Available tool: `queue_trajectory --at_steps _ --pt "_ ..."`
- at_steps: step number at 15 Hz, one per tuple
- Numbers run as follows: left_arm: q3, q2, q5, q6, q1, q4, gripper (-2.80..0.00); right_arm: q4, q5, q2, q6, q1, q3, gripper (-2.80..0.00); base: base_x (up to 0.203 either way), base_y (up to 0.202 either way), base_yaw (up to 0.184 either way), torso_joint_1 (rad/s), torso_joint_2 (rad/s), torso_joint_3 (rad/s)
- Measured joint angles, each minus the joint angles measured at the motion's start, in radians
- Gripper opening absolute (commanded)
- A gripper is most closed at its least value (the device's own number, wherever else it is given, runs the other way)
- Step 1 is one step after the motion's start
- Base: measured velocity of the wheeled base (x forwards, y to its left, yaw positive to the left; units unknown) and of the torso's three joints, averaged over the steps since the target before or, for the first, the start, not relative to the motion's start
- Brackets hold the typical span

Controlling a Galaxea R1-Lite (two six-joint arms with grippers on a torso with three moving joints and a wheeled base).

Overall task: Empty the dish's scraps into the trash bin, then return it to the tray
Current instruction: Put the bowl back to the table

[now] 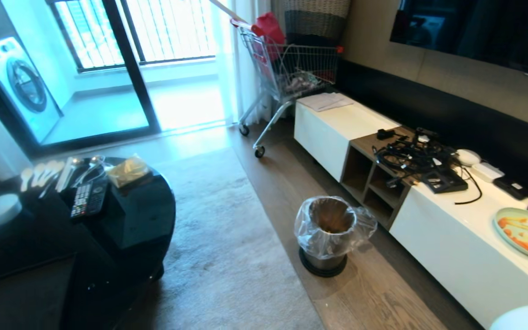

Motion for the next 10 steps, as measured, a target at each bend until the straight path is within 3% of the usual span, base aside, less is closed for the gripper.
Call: queue_trajectory --at_steps 10 --pt "0.000 0.000 0.000 0.000 0.000 0.000 -2.80 0.000 0.000 0.000 -0.001 0.000 0.000 -2.80 0.001 -0.010 0.167 0.002 0.00 0.003"
